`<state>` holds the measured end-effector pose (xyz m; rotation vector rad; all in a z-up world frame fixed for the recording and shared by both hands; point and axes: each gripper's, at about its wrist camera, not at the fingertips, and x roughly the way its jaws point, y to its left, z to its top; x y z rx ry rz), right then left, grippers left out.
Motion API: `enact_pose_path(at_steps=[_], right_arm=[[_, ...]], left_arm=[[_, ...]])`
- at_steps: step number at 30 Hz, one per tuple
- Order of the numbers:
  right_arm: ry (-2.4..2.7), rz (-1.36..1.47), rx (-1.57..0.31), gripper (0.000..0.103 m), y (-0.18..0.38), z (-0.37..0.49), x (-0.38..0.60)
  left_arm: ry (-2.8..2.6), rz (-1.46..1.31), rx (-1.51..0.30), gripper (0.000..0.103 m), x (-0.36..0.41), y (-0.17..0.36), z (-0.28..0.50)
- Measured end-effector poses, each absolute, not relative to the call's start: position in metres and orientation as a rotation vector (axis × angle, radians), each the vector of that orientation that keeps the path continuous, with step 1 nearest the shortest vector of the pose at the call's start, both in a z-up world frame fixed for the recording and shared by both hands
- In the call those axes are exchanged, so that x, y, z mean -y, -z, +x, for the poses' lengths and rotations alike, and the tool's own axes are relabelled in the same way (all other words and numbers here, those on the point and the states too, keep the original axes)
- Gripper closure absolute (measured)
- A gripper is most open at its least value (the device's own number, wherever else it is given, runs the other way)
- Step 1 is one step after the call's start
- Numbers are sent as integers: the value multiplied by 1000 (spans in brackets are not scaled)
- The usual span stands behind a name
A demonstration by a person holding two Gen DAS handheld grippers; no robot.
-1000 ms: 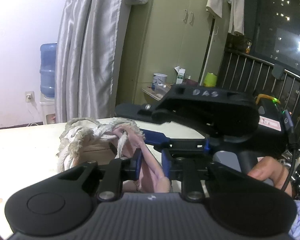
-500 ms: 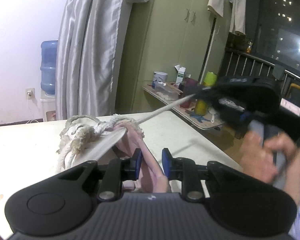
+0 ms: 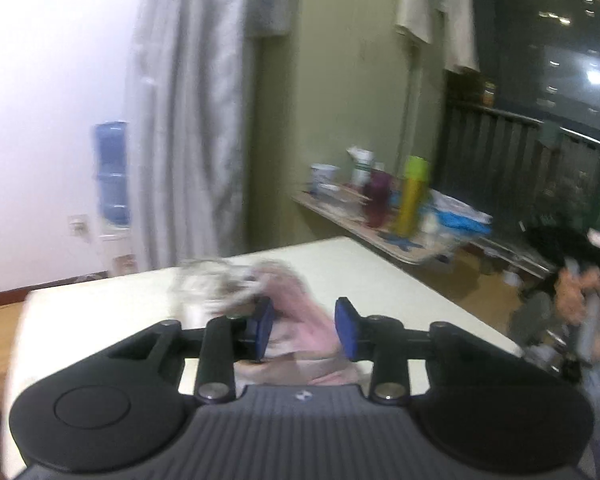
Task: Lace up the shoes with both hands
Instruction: 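Release the sneaker with the left tool and lift it away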
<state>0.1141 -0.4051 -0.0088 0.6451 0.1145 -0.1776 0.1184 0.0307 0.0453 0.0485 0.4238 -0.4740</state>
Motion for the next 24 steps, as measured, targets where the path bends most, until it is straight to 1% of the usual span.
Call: enact_pose_path(at_steps=[2,5,7,8,9,10,11,14,16,19,21,23,24], right_arm=[[81,612,-175,101,16,116,385],[-56,626,-260,100,29,123,354],[-150,658,-319,99,36,130,329],[-189,670,-341,98,35,134,318],[-227,671,-362,95,36,139,306],[-251,677,-365,91,37,141,297],[-267,675,-365,89,39,141,290],[-328,656,-366,85,37,145,269],[-370,620,-371,82,34,146,258],[-398,519,-378,73,31,149,245],[-416,486,-390,71,33,155,242],[-445,482,-412,68,37,164,237],[-464,485,-423,61,38,167,236]], left_arm=[[408,85,-381,67,-39,-48,115],[382,173,-393,68,-34,-45,125],[384,224,-408,73,-27,-38,137],[381,256,-415,79,-23,-35,143],[378,287,-423,86,-19,-31,147],[381,296,-427,88,-17,-29,150],[385,288,-423,92,-18,-28,151],[382,269,-370,97,-21,-34,148],[378,275,-336,98,-21,-41,146],[368,313,-323,98,-17,-47,157],[367,310,-340,98,-15,-47,174],[378,222,-379,96,-19,-51,188],[384,169,-399,94,-22,-54,194]])
